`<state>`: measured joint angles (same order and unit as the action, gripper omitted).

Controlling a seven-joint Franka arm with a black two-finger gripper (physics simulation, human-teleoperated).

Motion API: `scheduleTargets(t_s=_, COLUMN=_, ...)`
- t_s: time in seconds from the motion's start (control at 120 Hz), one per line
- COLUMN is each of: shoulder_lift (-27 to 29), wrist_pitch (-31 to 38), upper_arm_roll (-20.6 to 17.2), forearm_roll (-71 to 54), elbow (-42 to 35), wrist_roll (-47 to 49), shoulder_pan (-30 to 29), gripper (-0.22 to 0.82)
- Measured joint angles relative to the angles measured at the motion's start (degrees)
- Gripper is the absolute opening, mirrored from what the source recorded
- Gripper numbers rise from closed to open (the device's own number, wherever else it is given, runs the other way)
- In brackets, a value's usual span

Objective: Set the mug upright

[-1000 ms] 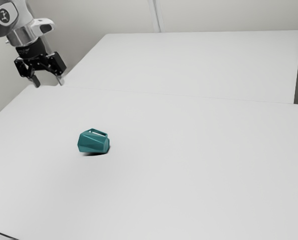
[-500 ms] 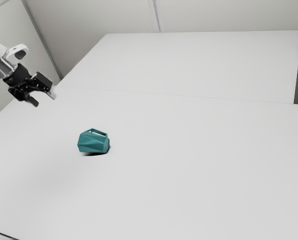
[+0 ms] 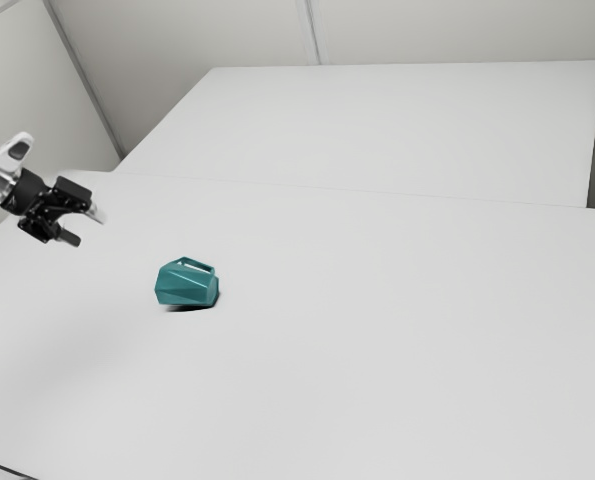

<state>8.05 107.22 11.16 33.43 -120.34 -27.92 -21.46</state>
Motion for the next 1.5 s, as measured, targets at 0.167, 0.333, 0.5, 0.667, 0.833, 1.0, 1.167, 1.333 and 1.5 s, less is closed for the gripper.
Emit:
scheduleTargets(t_s=0.167, shoulder_lift=-2.61, wrist_pitch=-1.1, upper_arm_roll=0.0, forearm_roll=2.76, elbow=-0.43, wrist_roll=-0.88, shoulder_pan=-1.38, gripper=0.6)
scheduleTargets(t_s=0.333, shoulder_lift=-4.33, wrist_pitch=-3.64, upper_arm_roll=0.0, forearm_roll=3.99, elbow=-0.61, wrist_roll=0.42, shoulder_pan=-2.89, gripper=0.6)
scheduleTargets(t_s=0.5, shoulder_lift=-8.12, wrist_pitch=-4.82, upper_arm_roll=0.0, forearm_roll=4.49, elbow=0.18, wrist_roll=1.1, shoulder_pan=-5.0, gripper=0.6)
scheduleTargets(t_s=0.667, shoulder_lift=-11.83, wrist_pitch=-5.2, upper_arm_roll=-0.02, forearm_roll=4.83, elbow=3.08, wrist_roll=1.42, shoulder_pan=-5.82, gripper=0.6)
scheduleTargets(t_s=0.833, shoulder_lift=-15.7, wrist_pitch=-5.33, upper_arm_roll=-0.09, forearm_roll=4.99, elbow=6.09, wrist_roll=1.66, shoulder_pan=-4.09, gripper=0.6)
scheduleTargets(t_s=1.0, shoulder_lift=-18.11, wrist_pitch=-4.84, upper_arm_roll=-0.86, forearm_roll=5.25, elbow=6.81, wrist_roll=1.85, shoulder_pan=-4.18, gripper=0.6)
scheduleTargets(t_s=1.167, shoulder_lift=-20.57, wrist_pitch=-3.88, upper_arm_roll=-2.24, forearm_roll=5.44, elbow=8.14, wrist_roll=1.99, shoulder_pan=-4.05, gripper=0.6)
scheduleTargets(t_s=1.333, shoulder_lift=-22.92, wrist_pitch=-3.15, upper_arm_roll=-3.72, forearm_roll=5.78, elbow=9.97, wrist_roll=2.1, shoulder_pan=-4.03, gripper=0.6)
scheduleTargets(t_s=1.5, shoulder_lift=-24.34, wrist_pitch=-2.18, upper_arm_roll=-4.84, forearm_roll=6.46, elbow=10.14, wrist_roll=2.18, shoulder_pan=-3.8, gripper=0.6)
